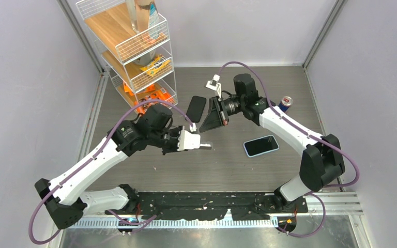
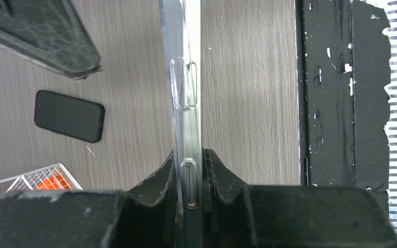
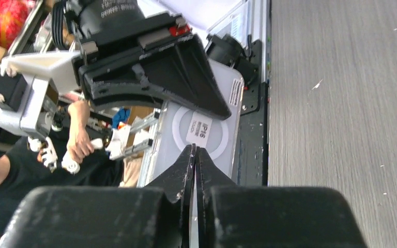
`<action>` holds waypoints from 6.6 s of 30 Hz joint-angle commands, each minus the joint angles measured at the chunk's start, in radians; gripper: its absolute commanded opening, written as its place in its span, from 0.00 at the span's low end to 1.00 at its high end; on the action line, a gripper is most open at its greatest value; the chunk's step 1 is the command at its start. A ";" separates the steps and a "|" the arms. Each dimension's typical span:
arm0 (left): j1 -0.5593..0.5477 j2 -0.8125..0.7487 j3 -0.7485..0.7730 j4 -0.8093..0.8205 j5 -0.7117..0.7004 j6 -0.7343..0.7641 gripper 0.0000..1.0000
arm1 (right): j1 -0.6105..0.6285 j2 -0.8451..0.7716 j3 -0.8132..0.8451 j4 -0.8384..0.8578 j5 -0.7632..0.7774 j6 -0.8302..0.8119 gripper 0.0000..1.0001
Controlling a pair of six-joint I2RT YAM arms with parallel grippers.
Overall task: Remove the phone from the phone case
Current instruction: Remove the phone case from the phone.
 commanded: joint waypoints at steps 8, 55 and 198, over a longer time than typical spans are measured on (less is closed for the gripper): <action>0.042 -0.061 0.002 0.089 0.097 -0.025 0.00 | -0.096 -0.129 0.216 -0.439 0.164 -0.400 0.46; 0.277 -0.095 -0.018 0.443 0.610 -0.638 0.00 | 0.052 -0.217 0.368 -0.859 0.312 -0.949 0.18; 0.154 -0.087 -0.116 -0.087 0.759 0.203 0.00 | 0.193 -0.345 0.317 -0.937 0.761 -1.381 0.50</action>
